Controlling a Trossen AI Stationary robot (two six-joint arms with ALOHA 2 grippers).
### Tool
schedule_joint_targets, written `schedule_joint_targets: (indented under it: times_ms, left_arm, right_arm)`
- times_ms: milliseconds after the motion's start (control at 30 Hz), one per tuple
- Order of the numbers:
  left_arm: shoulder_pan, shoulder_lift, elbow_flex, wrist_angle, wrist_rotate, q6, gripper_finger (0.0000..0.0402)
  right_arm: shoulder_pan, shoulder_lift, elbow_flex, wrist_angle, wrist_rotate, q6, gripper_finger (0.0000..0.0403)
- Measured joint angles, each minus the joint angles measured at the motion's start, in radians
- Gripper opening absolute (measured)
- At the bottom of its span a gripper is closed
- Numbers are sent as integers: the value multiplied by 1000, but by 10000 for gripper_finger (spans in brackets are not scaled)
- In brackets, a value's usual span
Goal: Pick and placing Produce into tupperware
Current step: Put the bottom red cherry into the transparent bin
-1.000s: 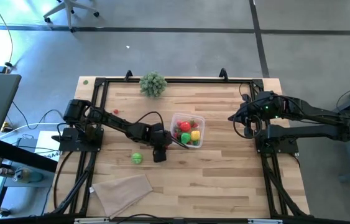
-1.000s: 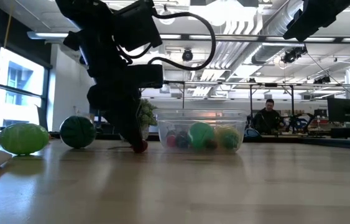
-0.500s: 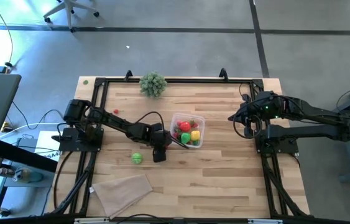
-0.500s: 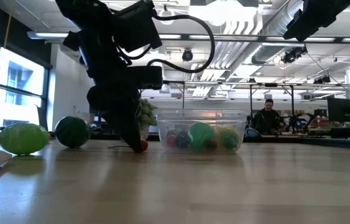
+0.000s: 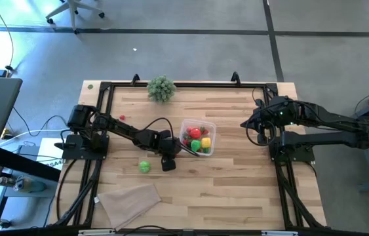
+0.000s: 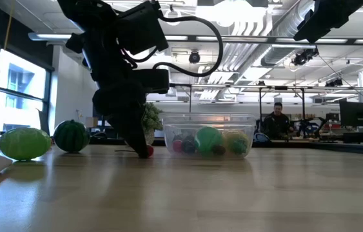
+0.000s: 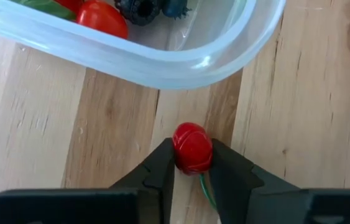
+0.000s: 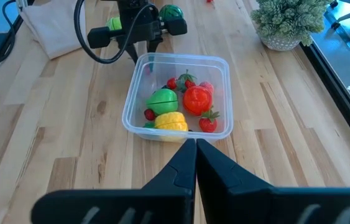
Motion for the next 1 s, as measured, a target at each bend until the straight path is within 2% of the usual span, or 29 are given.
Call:
schedule_joint_targets:
  times_ms: [200, 567, 800, 1000]
  left_arm:
    - [0, 0, 0, 1, 0, 0, 62]
    - [0, -11, 0, -4, -2, -20, 70]
    - [-1, -121, 0, -41, -38, -27, 71]
    - [-1, -248, 10, -43, -140, 6, 71]
  right_arm:
    - [0, 0, 0, 0, 0, 0, 2]
    - [0, 0, 0, 0, 0, 0, 2]
    - [0, 0, 0, 0, 0, 0, 2]
    - [0, 0, 0, 0, 0, 0, 2]
